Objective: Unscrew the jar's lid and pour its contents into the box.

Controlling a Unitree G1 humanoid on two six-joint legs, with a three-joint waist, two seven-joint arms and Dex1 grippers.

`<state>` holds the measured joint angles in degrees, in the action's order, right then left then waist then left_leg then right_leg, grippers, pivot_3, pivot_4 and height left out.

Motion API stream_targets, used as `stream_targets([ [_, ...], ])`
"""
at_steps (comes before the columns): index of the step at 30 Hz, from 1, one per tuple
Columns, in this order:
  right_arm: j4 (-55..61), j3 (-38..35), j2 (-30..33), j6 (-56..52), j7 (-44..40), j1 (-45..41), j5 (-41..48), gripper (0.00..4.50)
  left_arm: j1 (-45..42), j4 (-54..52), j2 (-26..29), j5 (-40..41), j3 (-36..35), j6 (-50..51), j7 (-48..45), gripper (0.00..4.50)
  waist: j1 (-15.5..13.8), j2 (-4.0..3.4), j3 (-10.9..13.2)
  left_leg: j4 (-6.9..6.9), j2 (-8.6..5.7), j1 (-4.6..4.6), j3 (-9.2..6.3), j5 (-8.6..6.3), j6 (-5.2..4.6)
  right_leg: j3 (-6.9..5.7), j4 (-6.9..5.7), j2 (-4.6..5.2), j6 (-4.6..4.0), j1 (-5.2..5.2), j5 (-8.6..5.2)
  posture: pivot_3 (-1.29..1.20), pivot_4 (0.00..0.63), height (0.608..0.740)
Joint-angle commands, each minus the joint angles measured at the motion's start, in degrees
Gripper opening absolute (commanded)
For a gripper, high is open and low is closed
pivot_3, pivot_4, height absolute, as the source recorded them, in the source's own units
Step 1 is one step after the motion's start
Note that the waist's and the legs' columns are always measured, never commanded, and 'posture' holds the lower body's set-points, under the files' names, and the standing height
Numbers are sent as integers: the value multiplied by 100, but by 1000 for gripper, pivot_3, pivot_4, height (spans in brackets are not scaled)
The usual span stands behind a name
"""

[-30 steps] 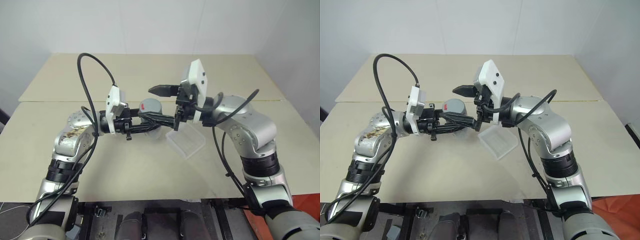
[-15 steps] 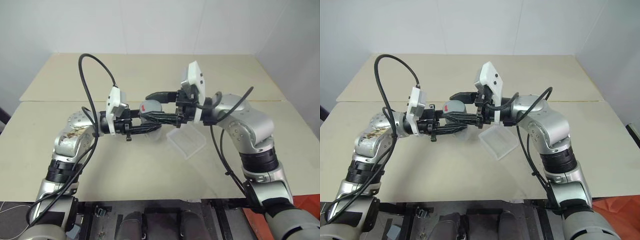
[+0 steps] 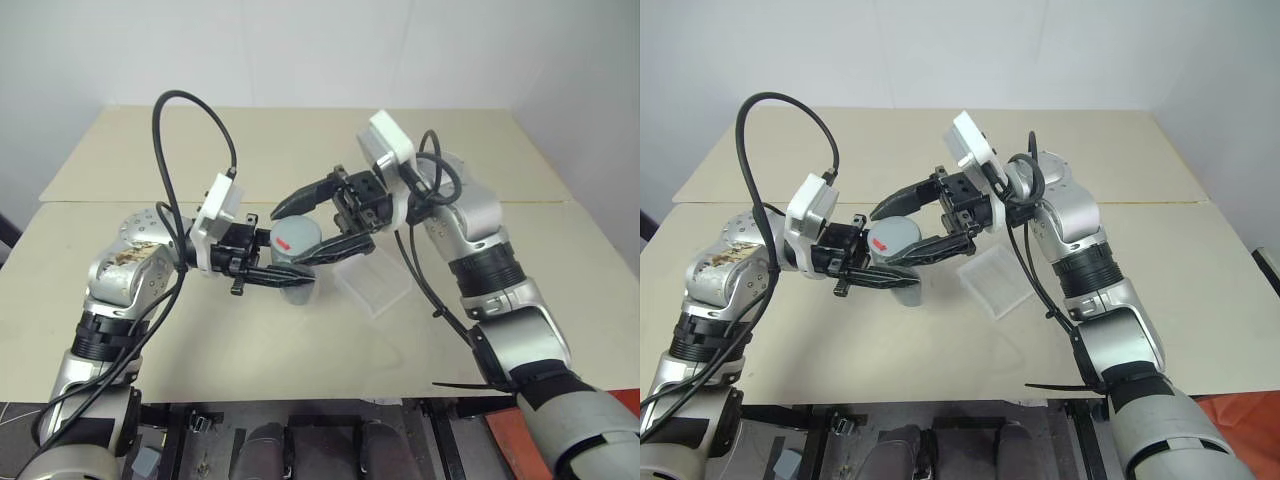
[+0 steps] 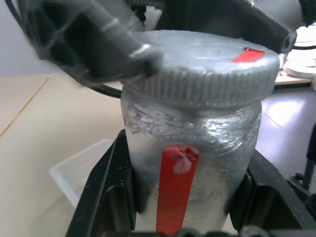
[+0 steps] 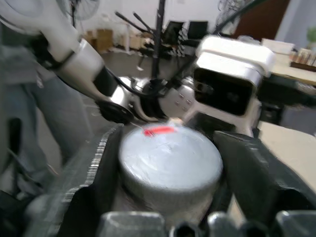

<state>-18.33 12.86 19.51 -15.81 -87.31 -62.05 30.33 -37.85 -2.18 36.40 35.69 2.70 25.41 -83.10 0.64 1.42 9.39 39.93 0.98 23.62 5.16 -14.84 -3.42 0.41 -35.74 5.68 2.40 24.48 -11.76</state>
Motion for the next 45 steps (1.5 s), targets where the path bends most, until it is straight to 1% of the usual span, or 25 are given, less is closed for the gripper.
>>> stream_targets([
  [1,542,-447,271,-117,566,415,-50,4438,36,-386,-60,201,-212,-92,96,1915,-12,0,0,1,0,3,-2,11,18,-2,1,1,0,-1,0,0,150,740],
  [3,1033,-669,438,-442,764,741,183,4438,118,-361,-34,171,-264,-107,177,1915,-22,0,0,1,0,11,-6,12,20,-6,2,4,0,1,0,0,150,740],
  [6,1807,-856,667,-686,1114,1262,304,4438,199,-279,-29,95,-331,-144,308,1915,-13,0,0,2,1,12,-6,11,19,-6,1,5,0,5,0,0,150,740],
  [8,2368,-982,723,-1009,1536,1546,474,4438,202,-200,-66,21,-335,-187,435,1915,2,0,0,2,0,12,-6,9,15,-4,-2,4,0,7,0,0,150,740],
  [9,2669,-1002,719,-1148,1880,1673,434,4438,194,-153,-94,-26,-316,-231,475,1915,21,0,0,1,0,11,-7,3,4,-4,-5,3,0,9,0,0,150,740],
  [13,3430,-931,586,-1618,3077,1828,140,4438,119,-6,-201,-148,-201,-327,552,1915,34,0,0,0,3,6,-6,6,10,5,-14,-4,-3,17,-1,0,150,740],
  [17,3775,-905,473,-1877,3527,1785,237,4438,18,133,-315,-268,-103,-392,588,1915,14,1,0,4,2,1,-8,8,12,5,-8,-5,-6,17,-2,0,150,740],
  [21,3886,-677,332,-2020,3839,1699,110,4438,-84,225,-390,-312,-49,-420,536,1915,11,1,0,3,-3,3,-8,7,11,5,-11,-6,-5,16,-2,0,150,740],
  [26,3668,-333,-42,-2091,4372,1460,-248,4438,-121,279,-411,-349,-36,-466,515,1915,35,1,0,2,0,13,-6,5,7,6,-16,-13,-5,21,-2,0,150,740],
  [30,3500,-202,-102,-2134,4567,1383,-486,4438,-76,234,-398,-368,-68,-468,548,1915,20,1,0,3,0,16,-6,6,9,5,-17,-14,-5,25,-2,0,150,740],
  [38,3325,-436,233,-2096,4528,1442,-587,4438,69,66,-243,-293,-217,-420,618,1915,13,1,0,2,1,17,-7,5,7,4,-16,-13,-5,24,-2,0,150,740],
  [45,3000,-873,862,-1923,4445,1581,-602,4438,127,18,-58,-205,-334,-385,590,1915,12,1,0,2,1,17,-7,5,6,4,-13,-13,-5,24,-2,0,150,740],
])
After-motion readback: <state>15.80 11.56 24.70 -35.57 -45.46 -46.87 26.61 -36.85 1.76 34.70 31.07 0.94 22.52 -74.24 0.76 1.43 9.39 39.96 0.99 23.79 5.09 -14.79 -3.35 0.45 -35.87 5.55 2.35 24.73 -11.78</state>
